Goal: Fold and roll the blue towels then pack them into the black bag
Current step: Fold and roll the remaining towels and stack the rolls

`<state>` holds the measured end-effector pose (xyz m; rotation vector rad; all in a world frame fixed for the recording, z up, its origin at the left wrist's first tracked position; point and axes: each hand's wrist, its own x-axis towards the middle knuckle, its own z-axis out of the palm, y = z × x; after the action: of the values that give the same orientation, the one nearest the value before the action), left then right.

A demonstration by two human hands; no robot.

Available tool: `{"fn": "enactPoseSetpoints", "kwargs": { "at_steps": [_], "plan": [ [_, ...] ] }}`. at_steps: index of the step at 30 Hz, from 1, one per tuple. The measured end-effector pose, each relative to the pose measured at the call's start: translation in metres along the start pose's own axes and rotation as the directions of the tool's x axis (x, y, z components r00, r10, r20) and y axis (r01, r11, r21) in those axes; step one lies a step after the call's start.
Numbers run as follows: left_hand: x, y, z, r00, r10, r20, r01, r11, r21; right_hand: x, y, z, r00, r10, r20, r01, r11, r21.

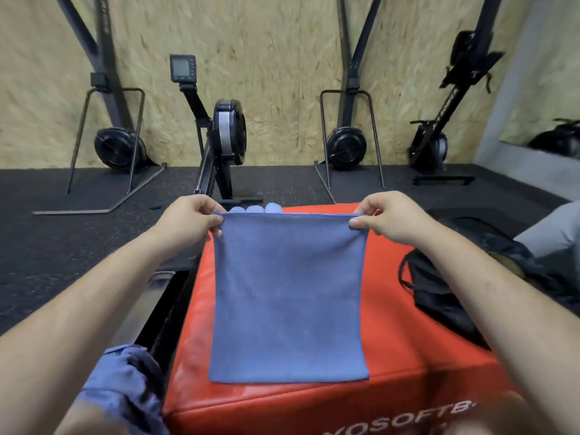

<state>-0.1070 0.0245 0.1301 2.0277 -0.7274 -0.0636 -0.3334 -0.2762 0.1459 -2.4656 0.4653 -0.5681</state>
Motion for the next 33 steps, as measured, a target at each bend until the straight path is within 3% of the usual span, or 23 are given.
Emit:
{"fn": "enactPoseSetpoints", "kwargs": {
  "at_steps": [5, 11, 16, 23, 33],
  "plan": [
    [0.017, 0.040, -0.019, 0.998, -0.012, -0.069, 0.005, 0.995, -0.104, 0.016, -0.035, -0.028, 0.999, -0.003, -0.052, 0.003, 1.000, 0.000],
    [0.014, 0.068, -0.041, 0.993, 0.049, -0.108, -0.061, 0.993, -0.102, 0.022, -0.053, -0.044, 0.992, 0.031, -0.119, -0.011, 0.986, 0.164],
    [-0.003, 0.072, -0.050, 0.997, 0.025, -0.073, -0.031, 0.996, -0.081, 0.003, -0.051, -0.041, 0.999, 0.005, -0.042, 0.001, 0.987, 0.164],
    [-0.009, 0.079, -0.065, 0.999, -0.013, -0.048, 0.006, 0.990, -0.142, -0.013, -0.055, -0.049, 0.997, -0.010, -0.082, 0.030, 0.971, 0.238],
    [0.016, 0.062, -0.031, 0.993, -0.034, -0.113, 0.020, 0.993, -0.120, 0.010, -0.044, -0.036, 0.993, 0.115, -0.041, -0.099, 0.954, 0.282]
  ]
}}
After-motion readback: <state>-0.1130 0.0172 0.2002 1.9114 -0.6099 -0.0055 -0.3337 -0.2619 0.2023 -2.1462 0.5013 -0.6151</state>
